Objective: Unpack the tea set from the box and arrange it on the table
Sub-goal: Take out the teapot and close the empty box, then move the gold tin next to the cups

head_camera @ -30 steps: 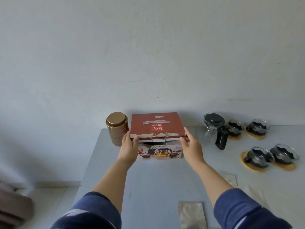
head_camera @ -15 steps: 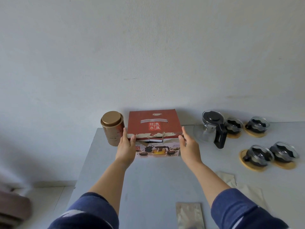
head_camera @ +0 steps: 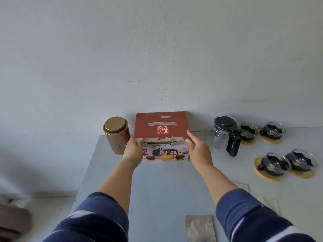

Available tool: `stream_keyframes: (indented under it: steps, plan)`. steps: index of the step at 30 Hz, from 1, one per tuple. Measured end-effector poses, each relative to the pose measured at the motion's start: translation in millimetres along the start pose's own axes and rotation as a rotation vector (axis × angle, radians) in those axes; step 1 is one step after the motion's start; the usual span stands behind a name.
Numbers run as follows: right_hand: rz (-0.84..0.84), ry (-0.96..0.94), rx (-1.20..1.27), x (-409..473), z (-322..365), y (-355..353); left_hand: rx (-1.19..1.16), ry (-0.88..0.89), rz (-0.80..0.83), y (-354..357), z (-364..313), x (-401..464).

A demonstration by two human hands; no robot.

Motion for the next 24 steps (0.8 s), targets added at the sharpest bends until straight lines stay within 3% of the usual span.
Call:
stream_keyframes:
  steps: [4, 8, 11, 14, 18, 24]
  plan:
    - [0.012, 0.055, -0.129, 4.6, 7.3, -3.1, 0.228, -0.095, 0.034, -9.4, 2.9, 11.3]
    - [0.074, 0.123, -0.417, 7.0, 31.1, -10.7, 0.279, -0.094, -0.016, -24.9, 8.9, -9.1]
    - [0.024, 0.034, -0.495, -1.1, 69.0, -5.5, 0.507, -0.133, 0.057, -32.5, 36.6, -40.9]
    - [-0.032, -0.235, -0.269, -20.5, 122.1, 22.1, 0.753, -0.162, 0.162, -36.3, 77.0, -80.6]
    - [0.134, -0.419, 0.032, -49.0, 180.3, 77.6, 0.851, -0.095, 0.256, -27.3, 119.1, -114.7]
    - [0.421, -0.007, 0.26, -45.5, 170.5, 168.3, 0.862, 0.139, 0.06, -29.1, 142.3, -131.1]
Point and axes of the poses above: each hand's wrist, its own x-axis towards the middle knuckle, its own y-axis out of the palm, z = x × y, the point moved 7 cm from there along x, towards the middle knuckle, and after that the axes turned 1 degree about -x, right-handed, at the moved point
